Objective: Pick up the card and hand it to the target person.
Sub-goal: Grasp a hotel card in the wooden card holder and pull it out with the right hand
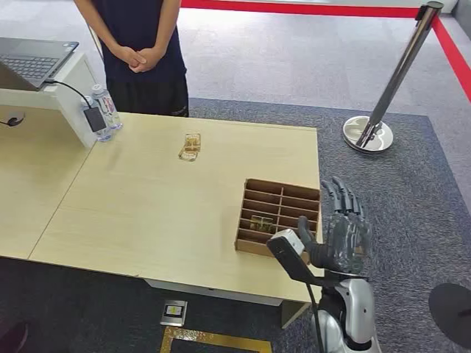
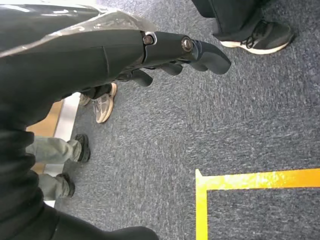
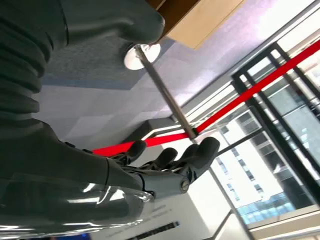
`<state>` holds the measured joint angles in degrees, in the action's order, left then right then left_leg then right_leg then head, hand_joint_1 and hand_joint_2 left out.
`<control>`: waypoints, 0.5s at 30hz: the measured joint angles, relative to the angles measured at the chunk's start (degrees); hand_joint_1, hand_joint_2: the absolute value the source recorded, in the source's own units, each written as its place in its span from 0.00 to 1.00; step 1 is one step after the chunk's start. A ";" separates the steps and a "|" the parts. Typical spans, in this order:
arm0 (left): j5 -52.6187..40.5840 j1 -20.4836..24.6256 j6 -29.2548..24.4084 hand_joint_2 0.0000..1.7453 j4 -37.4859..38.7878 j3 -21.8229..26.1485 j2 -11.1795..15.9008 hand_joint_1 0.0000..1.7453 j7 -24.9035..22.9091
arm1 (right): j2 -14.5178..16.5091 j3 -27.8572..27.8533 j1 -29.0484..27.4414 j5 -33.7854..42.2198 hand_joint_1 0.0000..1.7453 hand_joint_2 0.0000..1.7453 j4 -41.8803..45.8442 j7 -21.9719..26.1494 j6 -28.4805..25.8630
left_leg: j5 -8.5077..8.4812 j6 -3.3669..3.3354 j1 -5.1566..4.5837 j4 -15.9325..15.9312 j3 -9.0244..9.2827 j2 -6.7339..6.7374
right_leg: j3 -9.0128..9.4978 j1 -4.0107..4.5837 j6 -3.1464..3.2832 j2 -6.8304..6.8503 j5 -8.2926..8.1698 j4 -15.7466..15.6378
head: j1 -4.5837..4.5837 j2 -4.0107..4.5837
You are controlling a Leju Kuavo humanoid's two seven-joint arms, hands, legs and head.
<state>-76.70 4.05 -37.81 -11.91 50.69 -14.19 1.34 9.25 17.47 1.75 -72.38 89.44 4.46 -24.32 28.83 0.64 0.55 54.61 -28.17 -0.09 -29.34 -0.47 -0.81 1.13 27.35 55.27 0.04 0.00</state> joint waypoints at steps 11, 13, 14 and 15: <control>0.39 0.07 0.00 1.00 0.00 0.00 -0.02 0.00 -0.76 | -0.08 10.26 6.40 -0.79 0.28 1.00 -4.17 -10.47 13.15 | 0.00 0.00 0.00 0.00 -0.02 0.01 | -0.02 0.00 0.00 0.00 0.00 0.00 | 0.00 0.00; 0.28 0.08 0.00 1.00 0.00 0.00 -0.02 0.00 -0.94 | -0.07 11.31 7.39 -1.19 0.31 1.00 -5.28 -12.74 15.36 | 0.00 0.00 0.00 0.00 -0.02 0.01 | -0.03 0.00 0.00 0.00 0.00 0.00 | 0.00 0.00; 0.24 0.09 0.00 1.00 0.00 0.00 -0.02 0.00 -1.03 | -0.05 11.64 7.75 -1.41 0.33 1.00 -5.81 -13.51 16.09 | 0.00 0.00 0.00 0.00 -0.02 0.01 | -0.03 0.00 0.00 0.00 0.00 0.00 | 0.00 0.00; 0.20 0.09 0.00 1.00 0.00 0.00 -0.02 0.00 -1.14 | -0.04 11.93 8.06 -1.59 0.34 1.00 -6.33 -14.11 16.61 | 0.00 0.00 0.00 0.00 -0.03 0.01 | -0.03 0.00 0.00 0.00 0.00 0.00 | 0.00 0.00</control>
<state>-76.50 4.14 -37.81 -11.91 50.69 -14.21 0.21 9.21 29.40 9.81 -73.97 83.11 -9.66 -7.71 28.83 0.64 0.55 54.61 -28.19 -0.09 -29.37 -0.47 -0.81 1.13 27.36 55.27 0.04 0.00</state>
